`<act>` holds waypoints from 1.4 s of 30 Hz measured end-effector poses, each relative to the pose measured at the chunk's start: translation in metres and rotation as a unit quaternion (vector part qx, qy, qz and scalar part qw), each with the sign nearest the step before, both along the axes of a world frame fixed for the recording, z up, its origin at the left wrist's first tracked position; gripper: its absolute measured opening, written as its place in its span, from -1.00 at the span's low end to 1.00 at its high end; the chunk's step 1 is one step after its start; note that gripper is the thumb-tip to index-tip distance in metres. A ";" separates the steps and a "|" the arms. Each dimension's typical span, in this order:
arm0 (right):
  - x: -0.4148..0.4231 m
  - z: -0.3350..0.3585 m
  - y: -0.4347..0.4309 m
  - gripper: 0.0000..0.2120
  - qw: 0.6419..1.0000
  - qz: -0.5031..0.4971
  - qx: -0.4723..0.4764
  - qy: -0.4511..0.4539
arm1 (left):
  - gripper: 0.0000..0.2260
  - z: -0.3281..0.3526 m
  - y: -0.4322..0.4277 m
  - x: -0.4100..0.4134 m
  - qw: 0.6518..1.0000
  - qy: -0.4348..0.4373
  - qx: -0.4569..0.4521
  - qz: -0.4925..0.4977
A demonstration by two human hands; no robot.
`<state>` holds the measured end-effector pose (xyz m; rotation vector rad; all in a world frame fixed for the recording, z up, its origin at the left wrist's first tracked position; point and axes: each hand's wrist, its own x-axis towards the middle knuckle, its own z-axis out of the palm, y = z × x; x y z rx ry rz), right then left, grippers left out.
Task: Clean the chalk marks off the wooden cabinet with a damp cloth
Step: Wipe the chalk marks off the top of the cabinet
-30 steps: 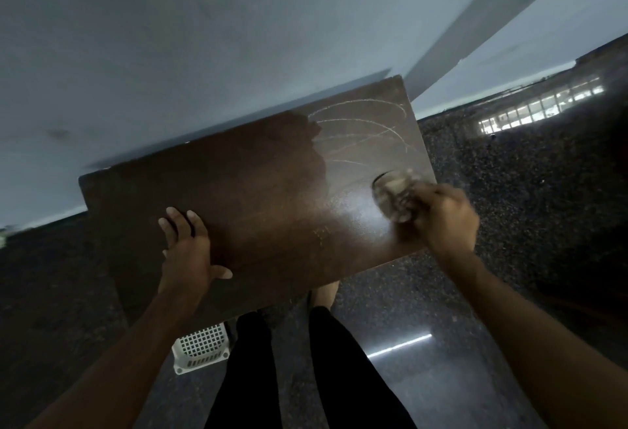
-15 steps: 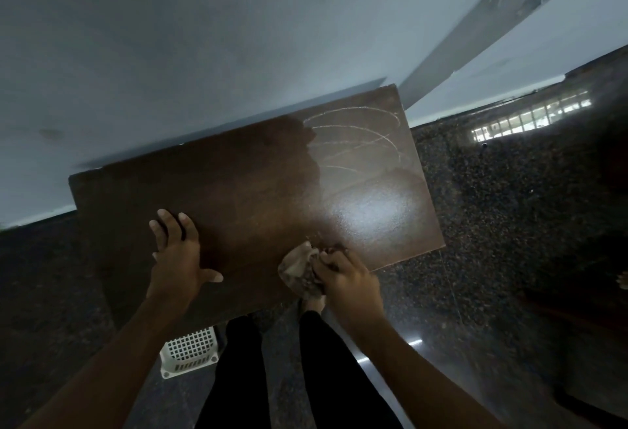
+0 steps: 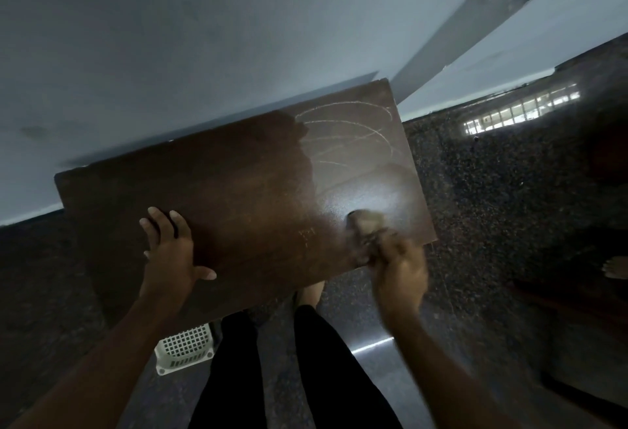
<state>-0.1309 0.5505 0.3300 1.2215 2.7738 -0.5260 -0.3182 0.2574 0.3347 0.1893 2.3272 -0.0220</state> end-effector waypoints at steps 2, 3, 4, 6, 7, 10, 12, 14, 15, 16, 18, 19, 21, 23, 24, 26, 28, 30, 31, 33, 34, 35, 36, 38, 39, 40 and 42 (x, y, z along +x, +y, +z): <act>0.011 -0.001 -0.035 -0.72 0.995 0.100 -0.019 0.012 | 0.18 -0.001 -0.001 0.000 1.000 0.000 -0.003 -0.003; 0.016 -0.004 -0.039 -0.67 0.989 0.146 -0.029 0.014 | 0.18 -0.002 -0.002 0.000 1.000 0.000 -0.003 -0.001; 0.017 -0.004 -0.033 -0.65 0.984 0.170 -0.041 0.018 | 0.19 -0.003 -0.003 0.001 1.000 0.000 -0.002 -0.002; 0.014 -0.002 -0.008 -0.63 0.981 0.192 -0.039 0.003 | 0.19 -0.005 -0.004 0.000 1.000 0.001 0.001 -0.002; 0.013 -0.001 0.008 -0.60 0.986 0.165 -0.021 -0.009 | 0.19 -0.006 -0.005 0.001 1.000 0.000 0.003 0.000; -0.014 0.002 0.056 -0.60 0.999 0.022 0.019 -0.022 | 0.17 -0.007 -0.008 0.003 1.000 0.010 0.012 0.002; -0.042 0.001 0.076 -0.63 0.999 -0.012 0.040 -0.034 | 0.16 -0.006 -0.009 0.004 1.000 0.009 0.016 0.007; -0.071 -0.003 0.091 -0.67 0.998 -0.009 0.050 -0.025 | 0.16 -0.007 -0.009 0.004 1.000 0.007 0.018 0.010; -0.086 -0.005 0.095 -0.68 0.999 -0.006 0.052 -0.014 | 0.17 -0.007 -0.010 0.004 1.000 0.010 0.020 0.010; -0.100 -0.007 0.098 -0.69 0.998 -0.006 0.055 -0.003 | 0.17 -0.007 -0.010 0.004 1.000 0.012 0.020 0.009; -0.122 -0.008 0.101 -0.71 0.998 -0.017 0.065 0.014 | 0.17 -0.008 -0.010 0.005 1.000 0.012 0.018 0.006; -0.129 -0.007 0.100 -0.71 0.997 -0.023 0.066 0.014 | 0.17 -0.008 -0.010 0.005 1.000 0.012 0.016 0.005; -0.132 -0.005 0.099 -0.71 0.998 -0.015 0.064 0.007 | 0.16 -0.007 -0.009 0.005 1.000 0.016 0.015 0.009; -0.119 -0.001 0.098 -0.71 0.998 0.015 0.065 -0.007 | 0.16 -0.007 -0.008 0.005 1.000 0.019 0.017 0.007; -0.107 0.000 0.099 -0.71 0.997 0.036 0.067 -0.018 | 0.16 -0.006 -0.008 0.005 1.000 0.019 0.016 0.006; -0.073 0.000 0.100 -0.66 0.994 0.075 0.067 -0.038 | 0.16 -0.006 -0.008 0.004 1.000 0.014 0.014 0.008; -0.037 0.000 0.099 -0.61 0.991 0.107 0.072 -0.042 | 0.16 -0.005 -0.007 0.004 1.000 0.011 0.016 0.010; -0.017 0.001 0.100 -0.59 0.989 0.118 0.076 -0.041 | 0.16 -0.005 -0.007 0.004 1.000 0.009 0.018 0.015; -0.015 0.001 0.101 -0.59 0.990 0.116 0.074 -0.044 | 0.16 -0.004 -0.006 0.004 1.000 0.010 0.015 0.016; -0.024 0.001 0.103 -0.59 0.990 0.109 0.067 -0.057 | 0.17 -0.004 -0.006 0.004 1.000 0.013 0.010 0.013; -0.032 0.001 0.104 -0.60 0.990 0.105 0.064 -0.065 | 0.17 -0.004 -0.006 0.004 1.000 0.012 0.010 0.011; -0.043 0.002 0.105 -0.61 0.990 0.102 0.062 -0.070 | 0.17 -0.004 -0.006 0.004 1.000 0.009 0.010 0.011; -0.058 0.003 0.106 -0.63 0.991 0.100 0.060 -0.071 | 0.17 -0.003 -0.006 0.004 1.000 0.006 0.011 0.013; -0.099 0.006 0.109 -0.70 0.991 0.096 0.066 -0.057 | 0.16 -0.003 -0.006 0.004 1.000 0.003 0.016 0.019; -0.122 0.007 0.111 -0.71 0.992 0.095 0.073 -0.044 | 0.16 -0.002 -0.006 0.004 1.000 0.002 0.017 0.022; -0.145 0.007 0.115 -0.71 0.992 0.095 0.076 -0.031 | 0.16 -0.002 -0.006 0.004 1.000 0.000 0.016 0.024; -0.182 0.009 0.122 -0.69 0.992 0.102 0.072 -0.024 | 0.17 -0.002 -0.006 0.003 1.000 -0.007 0.010 0.020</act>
